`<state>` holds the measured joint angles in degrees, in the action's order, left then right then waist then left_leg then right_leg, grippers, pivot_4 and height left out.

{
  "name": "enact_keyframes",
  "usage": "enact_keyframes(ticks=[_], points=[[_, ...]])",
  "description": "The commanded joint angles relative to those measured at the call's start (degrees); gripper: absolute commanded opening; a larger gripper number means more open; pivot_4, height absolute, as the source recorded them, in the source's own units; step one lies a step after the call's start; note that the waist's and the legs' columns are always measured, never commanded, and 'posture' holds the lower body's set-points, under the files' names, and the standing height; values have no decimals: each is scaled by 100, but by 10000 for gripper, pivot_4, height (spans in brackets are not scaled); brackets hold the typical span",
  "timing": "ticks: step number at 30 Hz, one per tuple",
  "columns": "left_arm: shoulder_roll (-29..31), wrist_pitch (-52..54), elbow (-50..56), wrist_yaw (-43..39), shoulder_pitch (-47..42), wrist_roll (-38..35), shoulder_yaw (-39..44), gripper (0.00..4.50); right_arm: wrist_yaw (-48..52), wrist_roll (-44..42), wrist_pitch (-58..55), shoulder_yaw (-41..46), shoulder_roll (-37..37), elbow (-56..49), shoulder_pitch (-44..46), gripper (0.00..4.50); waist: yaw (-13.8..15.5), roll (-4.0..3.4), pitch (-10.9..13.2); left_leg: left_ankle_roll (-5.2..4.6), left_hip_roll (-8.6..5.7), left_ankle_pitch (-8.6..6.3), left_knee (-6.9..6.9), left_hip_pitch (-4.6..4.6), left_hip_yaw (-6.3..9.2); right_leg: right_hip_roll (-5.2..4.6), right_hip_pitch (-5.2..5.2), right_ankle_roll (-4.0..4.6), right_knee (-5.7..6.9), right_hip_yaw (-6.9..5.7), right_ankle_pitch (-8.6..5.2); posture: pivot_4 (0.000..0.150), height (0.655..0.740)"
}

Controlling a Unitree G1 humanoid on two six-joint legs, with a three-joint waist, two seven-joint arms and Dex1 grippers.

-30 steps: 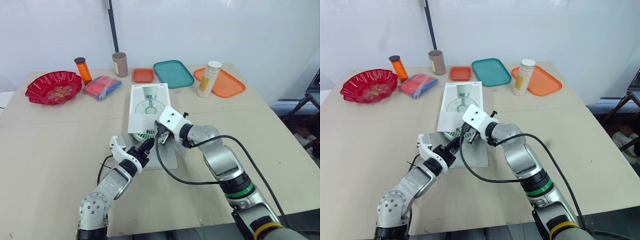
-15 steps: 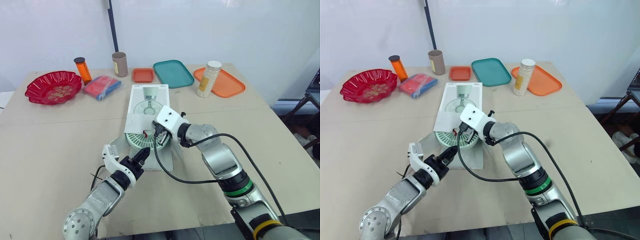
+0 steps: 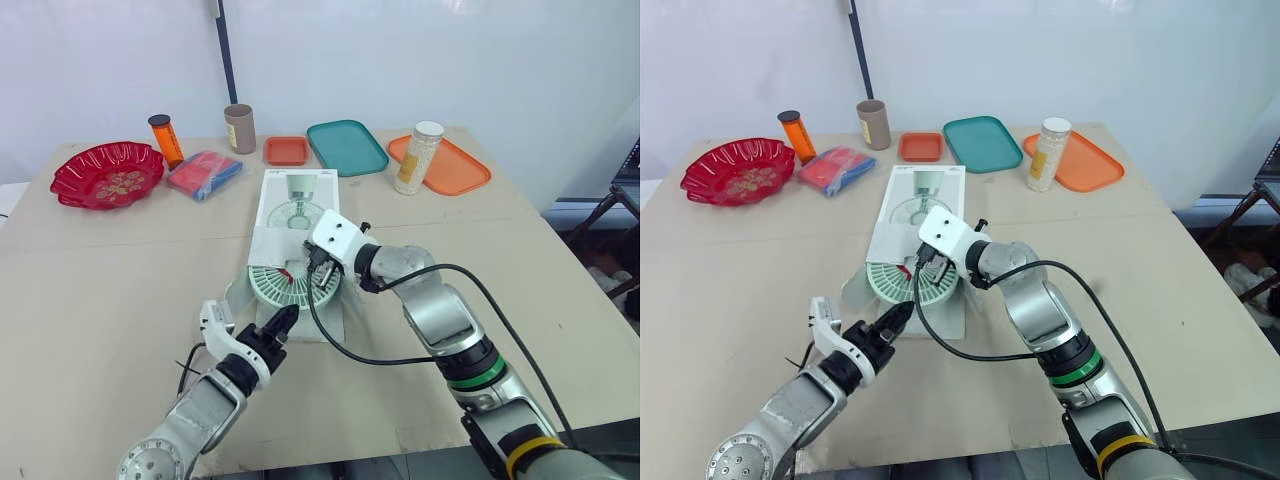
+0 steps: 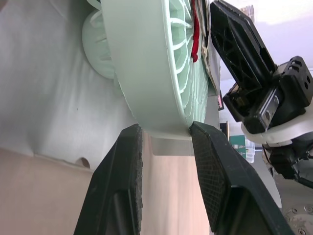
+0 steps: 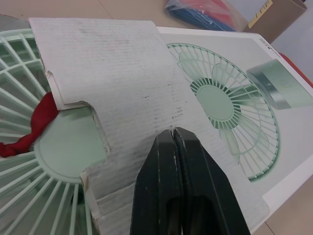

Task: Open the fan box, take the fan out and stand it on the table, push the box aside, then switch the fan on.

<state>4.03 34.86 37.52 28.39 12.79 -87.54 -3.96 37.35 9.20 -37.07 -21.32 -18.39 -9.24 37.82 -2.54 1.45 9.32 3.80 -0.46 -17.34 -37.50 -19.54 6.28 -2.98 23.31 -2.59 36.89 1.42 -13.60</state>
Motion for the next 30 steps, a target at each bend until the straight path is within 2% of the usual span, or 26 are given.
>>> enact_keyframes(ticks=[1,15,17,23,25,30], points=[[193,-101,288,61,216,-90,44,12992,31,33,-154,-76,-95,126,-68,0,0,-1,0,0,0,0,0,0,0,0,0,0,0,0,-1,1500,7255],[539,-310,437,-158,442,97,-91,12992,44,22,-138,-122,-118,76,-94,0,0,-3,3,-6,0,-4,1,-1,0,0,0,1,0,-2,-6,1500,7255],[535,-354,433,-219,416,134,-107,21092,51,14,-136,-115,-129,65,-102,0,2,-5,4,-6,0,-4,1,-2,0,0,0,1,0,-2,-6,1500,7255],[571,-486,488,-224,493,113,-25,40670,43,4,-120,-115,-130,52,-125,0,8,-10,8,-7,0,-4,0,-3,1,-2,0,1,0,-5,-6,1500,7255],[666,-502,529,-302,523,72,63,44083,38,4,-94,-118,-132,59,-139,0,8,-11,8,-7,0,-4,0,-3,1,-2,0,1,0,-5,-6,1500,7255],[906,-601,433,-515,605,-44,400,44083,2,36,1,-154,-119,97,-174,0,12,-15,11,-7,0,-4,0,-4,2,-4,0,-31,0,-8,-26,1500,7255]])
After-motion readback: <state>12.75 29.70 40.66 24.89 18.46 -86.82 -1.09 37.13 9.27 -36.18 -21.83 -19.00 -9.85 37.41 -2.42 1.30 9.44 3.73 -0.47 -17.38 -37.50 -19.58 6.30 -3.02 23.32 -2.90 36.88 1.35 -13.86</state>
